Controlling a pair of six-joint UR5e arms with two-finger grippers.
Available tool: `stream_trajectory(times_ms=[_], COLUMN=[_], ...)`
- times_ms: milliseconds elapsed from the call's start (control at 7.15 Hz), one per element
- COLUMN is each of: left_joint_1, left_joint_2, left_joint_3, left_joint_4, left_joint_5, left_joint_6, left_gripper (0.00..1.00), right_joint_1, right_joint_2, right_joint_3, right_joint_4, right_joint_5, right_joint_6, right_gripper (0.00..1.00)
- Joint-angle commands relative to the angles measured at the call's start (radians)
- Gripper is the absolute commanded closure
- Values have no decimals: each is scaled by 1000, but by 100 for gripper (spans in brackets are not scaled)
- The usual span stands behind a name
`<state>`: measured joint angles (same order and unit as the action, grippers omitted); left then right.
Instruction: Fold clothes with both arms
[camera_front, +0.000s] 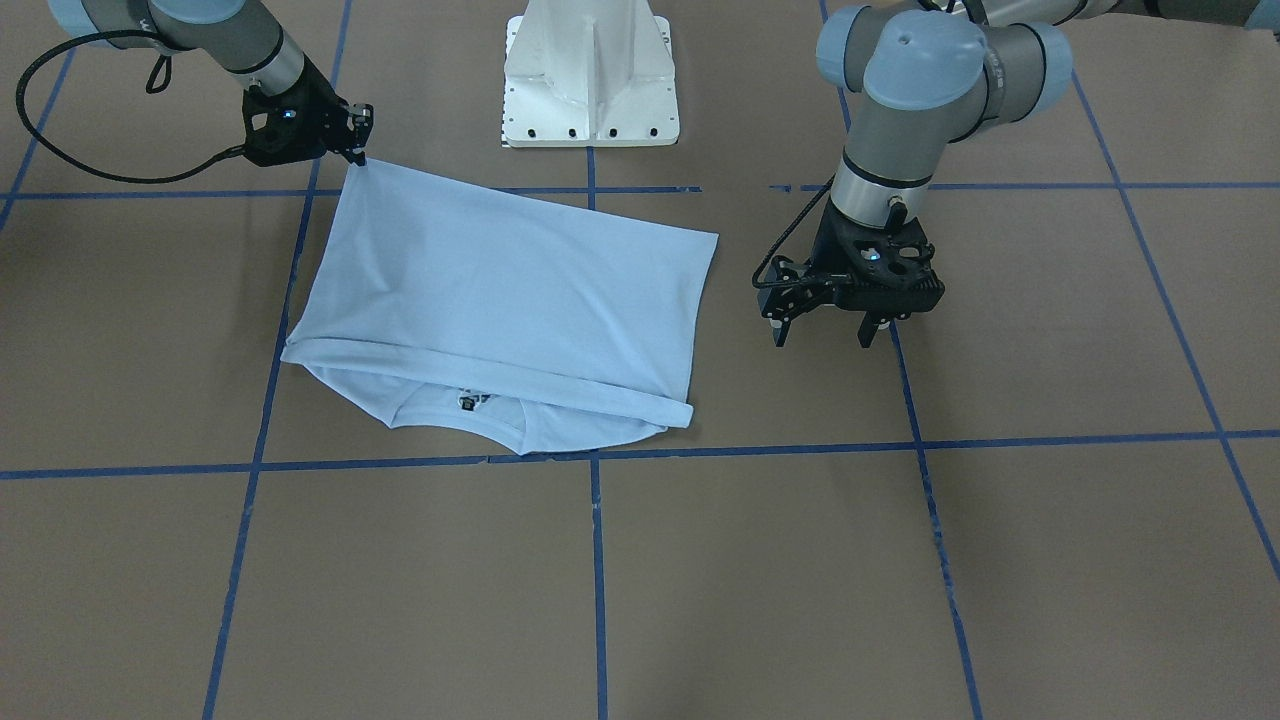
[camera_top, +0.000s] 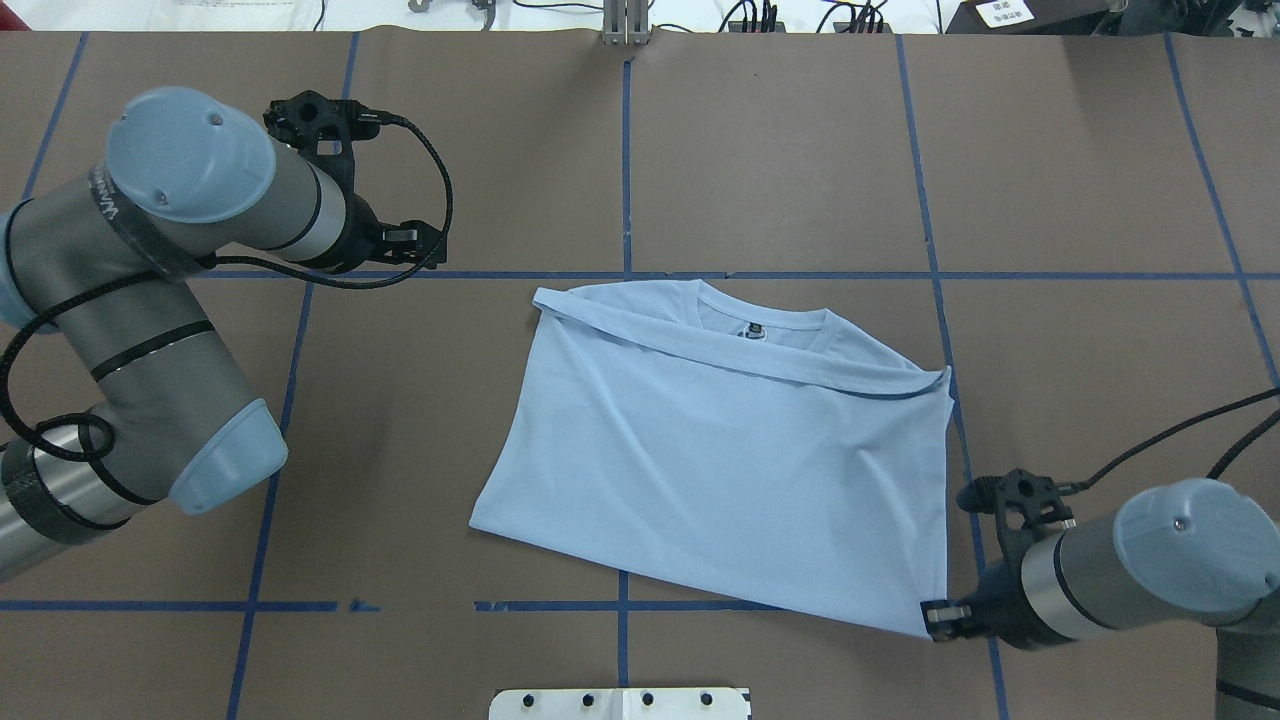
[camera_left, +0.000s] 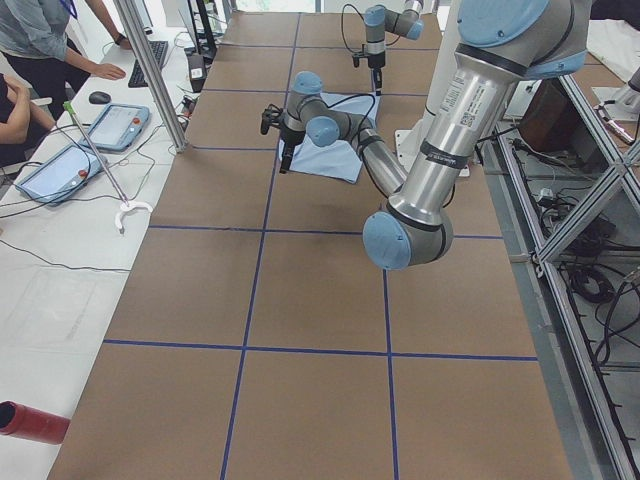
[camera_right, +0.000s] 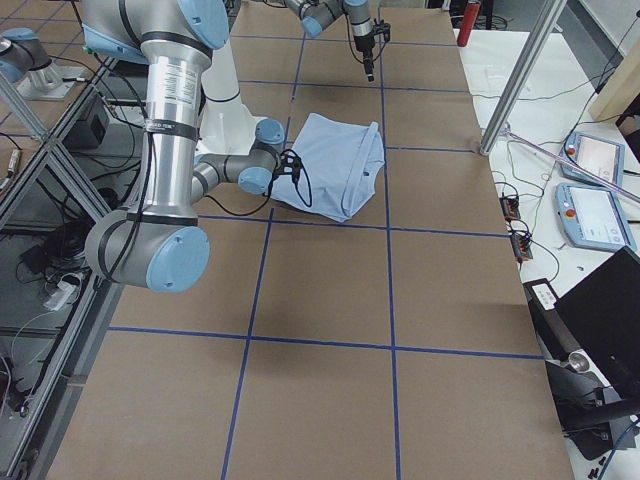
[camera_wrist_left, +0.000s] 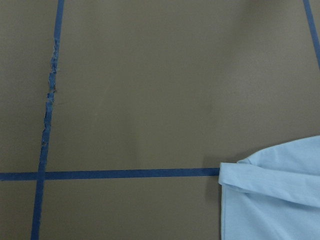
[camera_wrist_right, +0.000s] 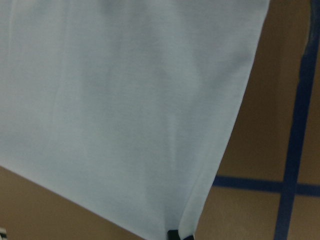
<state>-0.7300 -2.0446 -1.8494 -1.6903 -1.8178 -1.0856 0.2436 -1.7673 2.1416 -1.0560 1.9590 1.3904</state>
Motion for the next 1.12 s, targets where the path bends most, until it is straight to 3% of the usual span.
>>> stream_trajectory(times_ms=[0, 140, 420, 700, 979], left_joint_1=[6, 6, 9, 61, 215], left_joint_2=[-2, -2, 1, 38, 60], left_joint_3=[-17, -17, -19, -59, -59], left_joint_4=[-2, 0, -2, -6, -5], left_joint_5=[-2, -3, -88, -158, -100], left_joint_6=[-39, -37, -30, -109, -326], left_gripper=[0, 0, 0, 0, 0], right_joint_1=[-118, -128, -112, 39, 187], right_joint_2=[-26, -27, -26, 49, 139], right_joint_3=[43, 50, 67, 64, 54], right_joint_4=[2, 2, 2, 11, 10], right_joint_5=[12, 21, 9, 11, 3], right_joint_6=[74, 79, 93, 91, 90], right_gripper=[100, 1, 0, 0, 0])
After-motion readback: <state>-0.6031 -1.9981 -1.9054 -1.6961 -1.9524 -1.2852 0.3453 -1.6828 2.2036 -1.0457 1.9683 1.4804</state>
